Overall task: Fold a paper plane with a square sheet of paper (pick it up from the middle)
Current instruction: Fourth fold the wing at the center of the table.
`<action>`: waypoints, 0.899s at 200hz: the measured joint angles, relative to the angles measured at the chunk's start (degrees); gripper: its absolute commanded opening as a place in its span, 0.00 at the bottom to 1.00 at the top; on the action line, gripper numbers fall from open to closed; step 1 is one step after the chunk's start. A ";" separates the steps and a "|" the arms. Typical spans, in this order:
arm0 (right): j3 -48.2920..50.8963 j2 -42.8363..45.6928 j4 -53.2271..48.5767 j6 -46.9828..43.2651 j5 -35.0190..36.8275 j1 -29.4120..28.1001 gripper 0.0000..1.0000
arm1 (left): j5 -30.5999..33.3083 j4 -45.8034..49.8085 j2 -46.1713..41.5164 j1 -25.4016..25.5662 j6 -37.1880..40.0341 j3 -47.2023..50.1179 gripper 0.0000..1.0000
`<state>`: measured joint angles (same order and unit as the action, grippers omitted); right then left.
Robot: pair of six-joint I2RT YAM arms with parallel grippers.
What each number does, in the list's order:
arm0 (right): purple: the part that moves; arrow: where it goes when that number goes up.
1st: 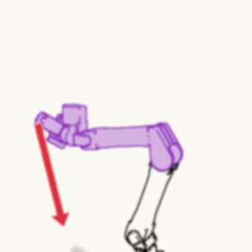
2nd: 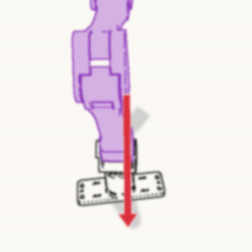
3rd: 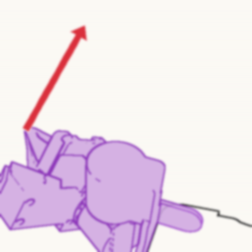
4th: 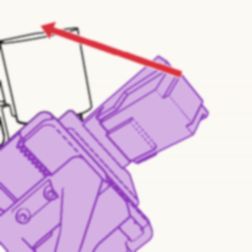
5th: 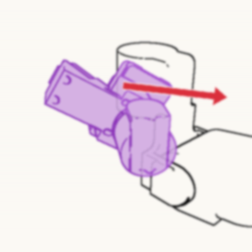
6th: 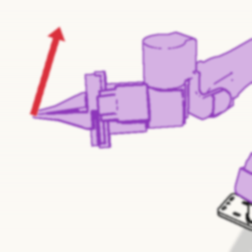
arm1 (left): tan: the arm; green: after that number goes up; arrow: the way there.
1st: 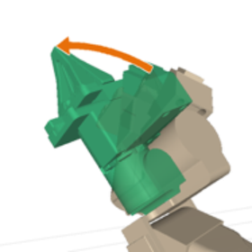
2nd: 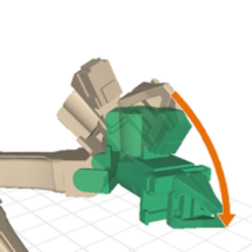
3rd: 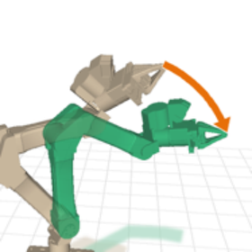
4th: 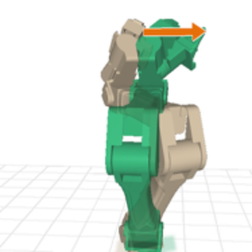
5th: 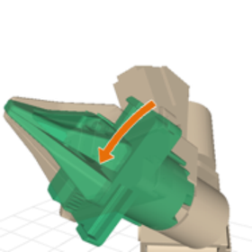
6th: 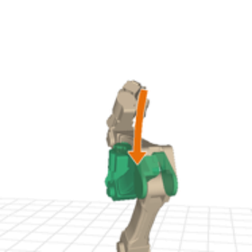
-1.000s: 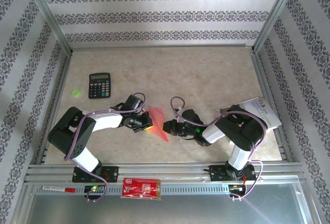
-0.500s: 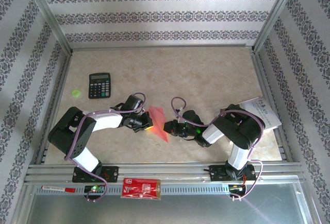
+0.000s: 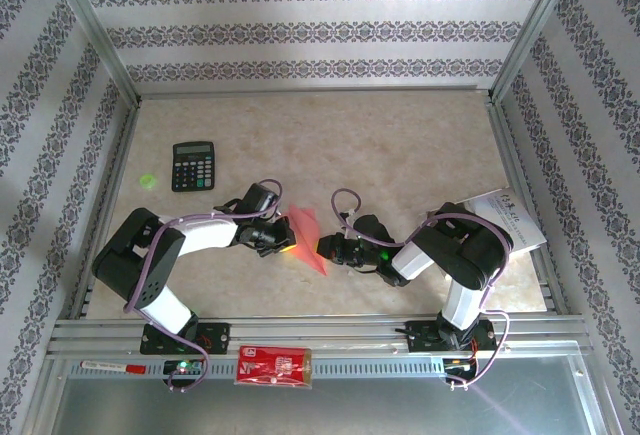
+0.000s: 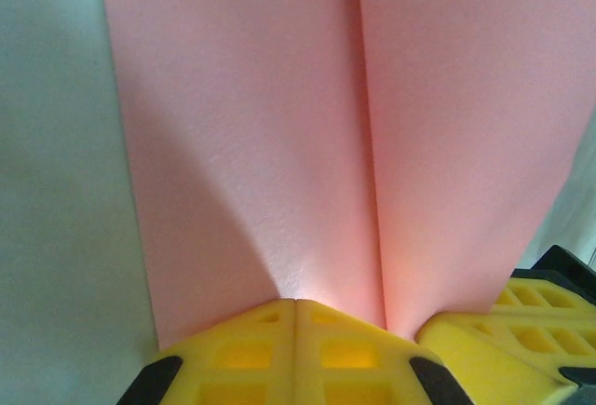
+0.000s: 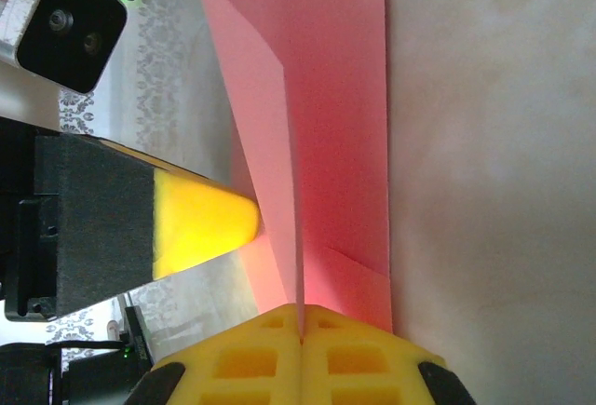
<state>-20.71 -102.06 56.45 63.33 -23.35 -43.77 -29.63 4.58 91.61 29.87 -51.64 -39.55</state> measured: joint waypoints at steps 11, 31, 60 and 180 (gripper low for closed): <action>0.00 0.00 0.00 -0.02 0.04 -0.02 0.00 | 0.15 0.79 -0.57 0.02 0.22 -0.44 0.09; 0.02 0.02 -0.02 -0.04 0.52 -0.28 0.00 | 0.33 1.70 -1.97 0.02 0.35 -1.40 0.12; 0.09 0.50 -0.63 -0.26 1.42 -0.68 0.00 | -0.20 1.88 -4.11 0.02 0.42 -2.49 0.12; -1.03 2.71 -6.14 -2.19 4.07 -1.88 0.00 | -6.40 -1.68 3.19 2.40 0.44 -10.40 0.12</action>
<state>-21.74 -99.35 50.30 61.14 -19.29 -45.65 -36.03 2.90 94.80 32.27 -51.20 -49.95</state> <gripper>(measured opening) 0.042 0.124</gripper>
